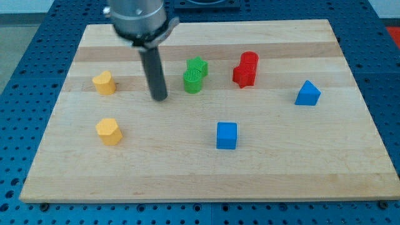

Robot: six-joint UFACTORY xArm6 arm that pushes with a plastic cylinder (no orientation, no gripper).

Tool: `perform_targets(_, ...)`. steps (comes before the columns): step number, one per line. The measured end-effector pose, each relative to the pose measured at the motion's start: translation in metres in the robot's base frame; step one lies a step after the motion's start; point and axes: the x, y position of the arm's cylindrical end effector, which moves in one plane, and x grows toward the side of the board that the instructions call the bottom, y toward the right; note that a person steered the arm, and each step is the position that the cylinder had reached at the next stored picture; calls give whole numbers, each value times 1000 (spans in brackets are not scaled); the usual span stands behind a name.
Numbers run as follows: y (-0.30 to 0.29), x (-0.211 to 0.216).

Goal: Move the triangle towards the bottom right

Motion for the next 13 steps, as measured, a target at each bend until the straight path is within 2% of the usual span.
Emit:
perform_targets(1, 3, -48)
perform_targets(2, -94, -31)
perform_targets(3, -140, 1)
perform_targets(4, -155, 34)
perform_targets(5, -105, 25)
perform_targets(6, 1, 12)
perform_targets(7, 92, 36)
perform_targets(8, 164, 36)
perform_targets(9, 196, 30)
perform_targets(10, 227, -3)
perform_targets(11, 271, 10)
perform_targets(13, 290, 17)
